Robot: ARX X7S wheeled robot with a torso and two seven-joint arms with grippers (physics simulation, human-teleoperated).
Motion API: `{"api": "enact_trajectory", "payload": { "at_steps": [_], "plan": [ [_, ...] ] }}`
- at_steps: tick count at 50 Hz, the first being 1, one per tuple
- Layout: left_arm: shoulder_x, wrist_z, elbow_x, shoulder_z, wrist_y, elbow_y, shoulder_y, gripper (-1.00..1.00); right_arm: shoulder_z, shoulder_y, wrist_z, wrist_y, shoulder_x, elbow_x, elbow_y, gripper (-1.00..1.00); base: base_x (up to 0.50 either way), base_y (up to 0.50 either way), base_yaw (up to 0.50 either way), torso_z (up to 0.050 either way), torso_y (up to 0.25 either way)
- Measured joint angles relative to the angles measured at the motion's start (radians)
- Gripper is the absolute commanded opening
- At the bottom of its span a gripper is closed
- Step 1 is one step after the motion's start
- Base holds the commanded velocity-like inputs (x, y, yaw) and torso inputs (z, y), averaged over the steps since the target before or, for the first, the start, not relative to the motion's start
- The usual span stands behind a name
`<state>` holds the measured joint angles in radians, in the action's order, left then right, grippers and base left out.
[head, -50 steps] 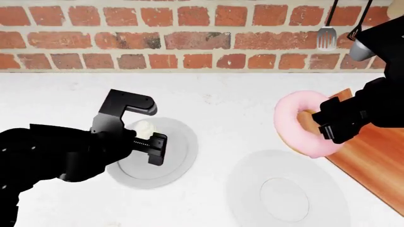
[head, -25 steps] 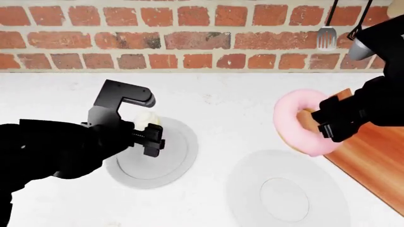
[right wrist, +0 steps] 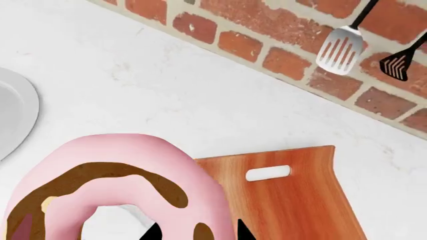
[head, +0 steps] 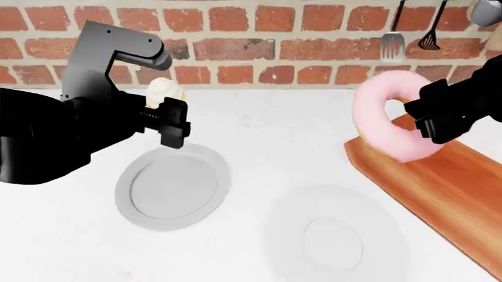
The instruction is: Move the dessert items from the plate to the tray.
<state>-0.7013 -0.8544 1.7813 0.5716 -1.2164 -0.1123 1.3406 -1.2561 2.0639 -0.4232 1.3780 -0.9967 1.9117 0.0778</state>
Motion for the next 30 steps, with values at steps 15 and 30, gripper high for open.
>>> {"api": "enact_trajectory", "payload": {
  "at_steps": [15,30],
  "plan": [
    [0.001,-0.003,0.015,-0.007,-0.003,0.002,0.045,-1.0,0.004,0.023,-0.003,-0.001,-0.009,0.002,-0.005,-1.0,-0.15,-0.46,0.0,0.0,0.0],
    [0.005,0.027,-0.003,-0.008,0.007,-0.002,0.054,-1.0,0.002,0.006,0.005,-0.019,-0.016,-0.005,-0.016,-1.0,-0.15,-0.5,0.0,0.0,0.0]
  ]
}}
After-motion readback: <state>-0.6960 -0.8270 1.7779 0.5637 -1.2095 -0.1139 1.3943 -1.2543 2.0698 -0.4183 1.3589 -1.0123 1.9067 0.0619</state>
